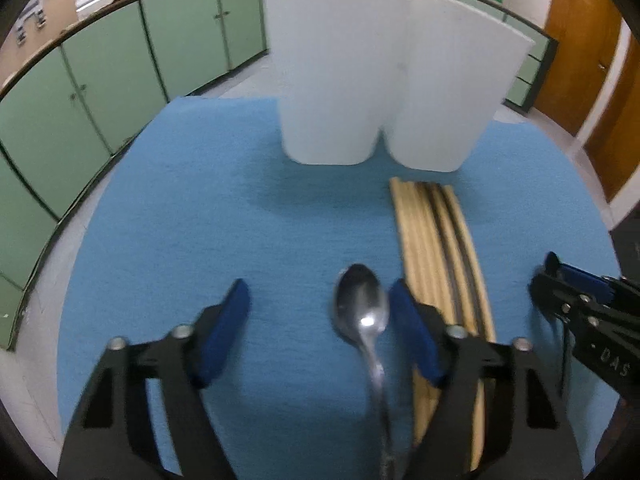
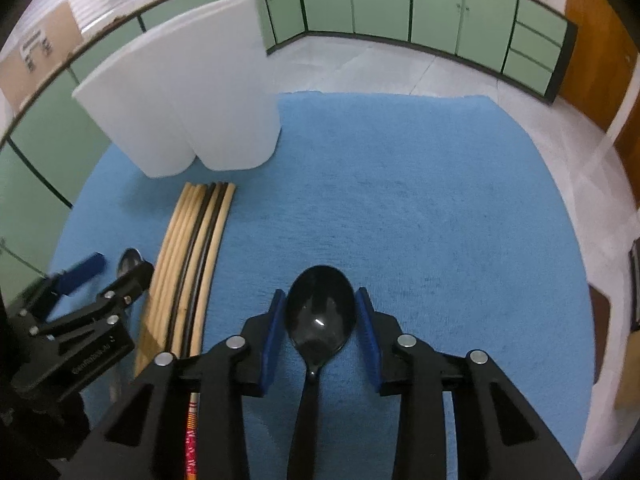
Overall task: Organize utensils
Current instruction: 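Grasp the black spoon with the right tool while the left tool grasps the silver spoon, then lift both spoons and carry them over the white utensil holder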
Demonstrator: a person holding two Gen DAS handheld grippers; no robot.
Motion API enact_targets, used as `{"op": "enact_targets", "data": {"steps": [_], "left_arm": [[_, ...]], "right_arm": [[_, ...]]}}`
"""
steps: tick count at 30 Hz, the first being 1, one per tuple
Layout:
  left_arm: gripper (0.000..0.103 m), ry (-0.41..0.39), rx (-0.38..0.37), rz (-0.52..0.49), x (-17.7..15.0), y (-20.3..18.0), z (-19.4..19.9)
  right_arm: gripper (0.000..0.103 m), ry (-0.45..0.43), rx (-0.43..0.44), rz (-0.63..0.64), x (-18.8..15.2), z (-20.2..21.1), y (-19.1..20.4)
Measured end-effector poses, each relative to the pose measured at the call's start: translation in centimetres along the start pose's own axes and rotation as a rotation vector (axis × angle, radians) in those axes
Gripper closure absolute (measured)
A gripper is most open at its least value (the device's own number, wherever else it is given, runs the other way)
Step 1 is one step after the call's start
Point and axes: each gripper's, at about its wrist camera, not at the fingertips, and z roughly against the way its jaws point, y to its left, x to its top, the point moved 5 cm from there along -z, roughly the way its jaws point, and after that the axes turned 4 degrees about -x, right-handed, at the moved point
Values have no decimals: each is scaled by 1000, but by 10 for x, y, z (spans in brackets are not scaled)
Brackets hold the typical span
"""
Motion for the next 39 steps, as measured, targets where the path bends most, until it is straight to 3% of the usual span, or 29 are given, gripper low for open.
{"op": "enact_targets", "data": {"steps": [4, 5, 8, 16, 26, 39], "left_arm": [[76, -18, -47, -8, -1, -1, 0], [77, -21, -62, -2, -1, -1, 0], [77, -41, -123, 13, -1, -1, 3], [77, -253, -197, -34, -9, -4, 45], [78, -413, -180, -63, -9, 6, 89], [78, -576, -208, -59, 9, 13, 137]], "right_arm": [[68, -44, 14, -22, -4, 9, -9], [68, -58, 15, -23, -5, 13, -10], [68, -109, 23, -16, -6, 25, -9], [68, -260, 32, 20, -2, 61, -8], [69, -378, 52, 50, 14, 87, 5], [69, -619, 140, 33, 54, 133, 8]]}}
